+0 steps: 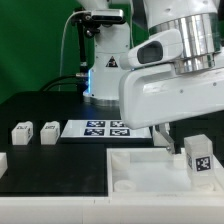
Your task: Assemble one leg
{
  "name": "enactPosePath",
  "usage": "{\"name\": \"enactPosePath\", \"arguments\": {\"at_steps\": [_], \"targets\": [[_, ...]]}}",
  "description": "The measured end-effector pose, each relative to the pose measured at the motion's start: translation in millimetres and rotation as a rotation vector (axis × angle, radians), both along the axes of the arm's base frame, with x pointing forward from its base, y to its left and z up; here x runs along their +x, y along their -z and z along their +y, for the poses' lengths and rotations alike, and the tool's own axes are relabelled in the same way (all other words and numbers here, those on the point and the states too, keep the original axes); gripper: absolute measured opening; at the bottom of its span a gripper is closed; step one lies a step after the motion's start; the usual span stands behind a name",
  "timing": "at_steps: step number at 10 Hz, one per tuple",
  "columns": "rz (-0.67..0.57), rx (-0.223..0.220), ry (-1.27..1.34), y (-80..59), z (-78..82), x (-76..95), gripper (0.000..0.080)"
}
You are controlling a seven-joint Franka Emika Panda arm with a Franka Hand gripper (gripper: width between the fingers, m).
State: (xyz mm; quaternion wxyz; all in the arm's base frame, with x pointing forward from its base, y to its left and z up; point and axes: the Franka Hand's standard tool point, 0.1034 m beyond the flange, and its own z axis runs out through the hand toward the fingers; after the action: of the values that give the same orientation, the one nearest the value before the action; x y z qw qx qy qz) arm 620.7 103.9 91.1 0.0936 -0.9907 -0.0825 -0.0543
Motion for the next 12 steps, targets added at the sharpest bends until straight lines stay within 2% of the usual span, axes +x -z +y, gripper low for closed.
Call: {"name": "enactPosePath", "arguments": {"at_steps": [2,3,6,8,12], "targets": [[0.175,0.017,-0.034,0.9,6.7,-5.0,0.0649],[0.198,0.024,-0.039,1.1,7.7,0.5,0.0649],[0.196,0.024,-0.016,2.1,8.2,0.2,0.0624],[0.223,0.029,0.114,1.8,10.0,0.1,0.0304],[0.261,0.036,0.483,1.6,10.6,4.9,0.0304]]}}
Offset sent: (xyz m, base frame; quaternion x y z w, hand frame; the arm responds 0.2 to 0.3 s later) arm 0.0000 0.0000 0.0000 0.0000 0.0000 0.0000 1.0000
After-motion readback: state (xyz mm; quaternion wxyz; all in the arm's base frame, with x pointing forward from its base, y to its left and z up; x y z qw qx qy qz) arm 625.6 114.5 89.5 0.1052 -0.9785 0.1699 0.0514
